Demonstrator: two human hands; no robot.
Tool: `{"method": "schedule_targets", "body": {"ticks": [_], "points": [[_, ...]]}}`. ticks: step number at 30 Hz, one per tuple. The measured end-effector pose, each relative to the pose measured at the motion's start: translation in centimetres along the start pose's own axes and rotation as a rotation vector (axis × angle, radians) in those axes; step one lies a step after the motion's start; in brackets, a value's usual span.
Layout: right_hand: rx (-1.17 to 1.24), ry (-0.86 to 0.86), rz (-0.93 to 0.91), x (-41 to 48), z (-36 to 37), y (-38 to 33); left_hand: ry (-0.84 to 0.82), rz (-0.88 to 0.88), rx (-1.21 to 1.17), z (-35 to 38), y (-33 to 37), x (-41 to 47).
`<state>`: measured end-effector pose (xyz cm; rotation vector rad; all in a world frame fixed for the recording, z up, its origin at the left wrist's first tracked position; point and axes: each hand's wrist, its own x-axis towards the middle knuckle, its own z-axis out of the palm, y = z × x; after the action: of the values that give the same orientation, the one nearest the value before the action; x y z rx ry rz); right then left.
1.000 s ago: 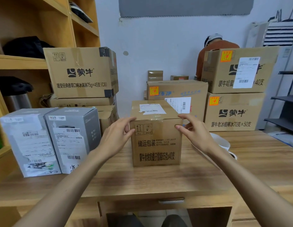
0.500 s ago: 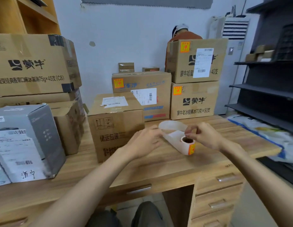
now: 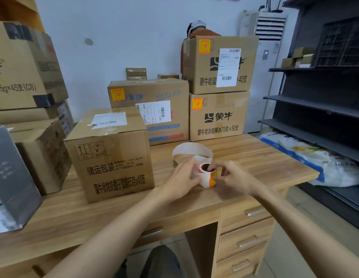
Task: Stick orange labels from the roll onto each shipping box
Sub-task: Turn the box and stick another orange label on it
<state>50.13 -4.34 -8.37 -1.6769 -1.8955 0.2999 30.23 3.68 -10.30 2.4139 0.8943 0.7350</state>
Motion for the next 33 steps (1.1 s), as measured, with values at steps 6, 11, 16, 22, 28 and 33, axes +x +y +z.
{"method": "schedule_targets", "body": {"ticks": [6, 11, 16, 22, 28, 33], "points": [[-0.119, 0.012, 0.074, 0.3, 0.8, 0.2, -0.021, -0.003, 0.059, -1.5, -0.1, -0.7], [-0.280, 0.036, 0.099, 0.0, 1.3, -1.2, -0.025, -0.006, 0.152, -2.9, -0.6, -1.0], [-0.225, 0.088, 0.079, 0.5, 2.3, -1.2, -0.023, -0.031, 0.327, -3.5, 0.2, -0.9], [-0.210, 0.118, 0.060, 0.3, 2.4, -1.5, -0.145, -0.003, 0.334, -2.9, 0.7, 0.2], [-0.177, 0.124, 0.063, 0.2, 2.4, -1.5, -0.036, -0.041, 0.047, -1.4, -1.0, 1.1], [-0.174, 0.158, 0.039, 0.2, 3.0, -1.3, -0.034, -0.002, 0.049, -2.1, -1.4, 0.4]]}}
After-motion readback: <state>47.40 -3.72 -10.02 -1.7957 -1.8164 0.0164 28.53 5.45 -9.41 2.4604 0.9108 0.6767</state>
